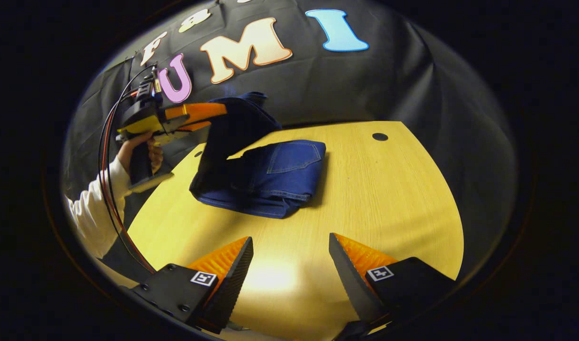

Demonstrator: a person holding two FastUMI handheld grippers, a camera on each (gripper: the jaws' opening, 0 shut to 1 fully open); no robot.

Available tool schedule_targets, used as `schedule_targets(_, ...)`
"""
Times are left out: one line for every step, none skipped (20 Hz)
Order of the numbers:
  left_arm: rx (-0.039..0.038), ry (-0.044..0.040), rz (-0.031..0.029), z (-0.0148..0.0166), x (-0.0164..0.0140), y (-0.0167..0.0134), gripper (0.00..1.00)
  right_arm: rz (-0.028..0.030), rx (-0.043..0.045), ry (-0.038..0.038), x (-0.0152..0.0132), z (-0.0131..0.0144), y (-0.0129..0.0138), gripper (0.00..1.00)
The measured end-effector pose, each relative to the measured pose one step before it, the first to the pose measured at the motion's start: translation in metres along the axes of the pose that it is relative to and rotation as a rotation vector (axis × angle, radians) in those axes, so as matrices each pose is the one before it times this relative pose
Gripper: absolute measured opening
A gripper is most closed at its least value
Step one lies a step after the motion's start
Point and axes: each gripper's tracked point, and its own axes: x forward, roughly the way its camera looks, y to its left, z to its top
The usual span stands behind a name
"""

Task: Grasp the waist and the cuffs of the jeans and fold them to make the two legs overlap; first hold the waist and fold one-third of the jeans toward the cuffs, then hold the cuffs and fold the remaining one-third in the same direction to finish folding.

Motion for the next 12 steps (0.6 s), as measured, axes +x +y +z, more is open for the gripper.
schedule_targets(0.03891,0.05686,0.00507,-0.03765,0.00875,-0.00520,0.00,0.00260,-0.00167,0.00260,0.00040,-0.00102,-0.00409,0.95)
schedule_targets(0.03221,0.06558,0.02557,-0.03682,0.00505,0.00244,0.00,0.00136,-0.00155,0.00134,0.00005,-0.00097,-0.00327,0.99)
schedule_targets(0.03172,0.04863,0.04779,-0.02860,0.00337,0.00670,0.00,0.00558,-0.00044,0.00153,0.00039,-0.00170,-0.00170,0.95)
schedule_targets(0.03808,0.04479,0.05797,-0.02235,0.01047,0.00698,0.00,0.00514,-0.00191,0.00063,0.00021,-0.00085,-0.00052,0.99)
schedule_targets(0.04166,0.02844,0.05144,-0.01540,0.00576,0.00556,0.00,0.00702,-0.00445,0.00011,-0.00034,-0.00102,0.00012,0.99)
schedule_targets(0.03745,0.01088,0.02498,-0.00599,-0.00109,0.00150,0.05,0.00711,-0.00744,-0.00174,-0.00097,-0.00103,0.00262,0.99)
schedule_targets(0.01919,0.00307,0.00134,0.00408,-0.00229,-0.00640,0.04,0.00600,-0.00830,-0.00161,-0.00051,-0.00227,0.00233,0.99)
schedule_targets(0.00000,-0.00154,-0.02889,-0.00070,0.00080,-0.01106,0.13,0.00810,-0.00804,0.00015,-0.00017,-0.00226,0.00408,0.99)
schedule_targets(-0.01356,-0.01500,-0.02981,0.00439,-0.00550,-0.01225,0.34,0.00715,-0.00561,-0.00114,-0.00084,-0.00125,0.00571,0.99)
schedule_targets(-0.01661,-0.02761,-0.00407,0.00810,-0.01257,-0.00535,0.55,0.00927,-0.00196,-0.00003,0.00039,0.00016,0.00705,0.99)
schedule_targets(-0.01412,-0.03254,0.01548,0.00632,-0.01510,-0.00145,0.75,0.01040,-0.00084,-0.00299,-0.00053,0.00005,0.00916,0.99)
schedule_targets(-0.01314,-0.03029,0.02701,0.00562,-0.02193,0.00168,0.89,0.00821,-0.00151,-0.01037,-0.00012,0.00252,0.00919,0.99)
